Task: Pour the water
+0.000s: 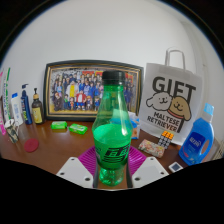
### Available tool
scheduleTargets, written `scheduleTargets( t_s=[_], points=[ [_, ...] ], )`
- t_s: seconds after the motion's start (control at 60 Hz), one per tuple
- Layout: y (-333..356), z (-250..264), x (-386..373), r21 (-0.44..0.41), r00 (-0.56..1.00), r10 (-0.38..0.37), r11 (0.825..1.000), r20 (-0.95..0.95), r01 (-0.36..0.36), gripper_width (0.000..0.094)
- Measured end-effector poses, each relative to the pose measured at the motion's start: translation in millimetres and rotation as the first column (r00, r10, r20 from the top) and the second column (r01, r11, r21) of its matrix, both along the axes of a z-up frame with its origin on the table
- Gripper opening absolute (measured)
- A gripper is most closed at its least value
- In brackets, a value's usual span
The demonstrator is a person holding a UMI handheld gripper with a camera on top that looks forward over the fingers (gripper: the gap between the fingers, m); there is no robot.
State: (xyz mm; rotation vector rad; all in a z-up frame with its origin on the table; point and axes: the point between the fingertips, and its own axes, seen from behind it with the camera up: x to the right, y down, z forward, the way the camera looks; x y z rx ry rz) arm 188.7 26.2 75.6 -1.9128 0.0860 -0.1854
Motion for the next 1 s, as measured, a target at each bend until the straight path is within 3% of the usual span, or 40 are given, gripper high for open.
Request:
scheduleTargets(
  t_s=[0.183,0.367,0.517,0.667,0.833,1.0],
  points=[
    [6,26,-2,-0.021,0.988,-0.046,0.999,0.145,0.05,0.0379],
    [23,116,-37,0.01,0.889,-0.047,0.999,0.456,0.048,0.0377],
    [51,187,-112,0.038,0.672,-0.042,0.999,0.74,0.02,0.0376],
    [74,227,-214,0.024,0.362,0.012,0.995,0.932,-0.095,0.0381],
    [92,215,-306,-0.081,-0.036,0.075,0.976,0.997,-0.204,0.0379],
    [99,177,-352,-0.213,-0.36,0.129,0.956,0.924,-0.204,0.0378]
  ],
)
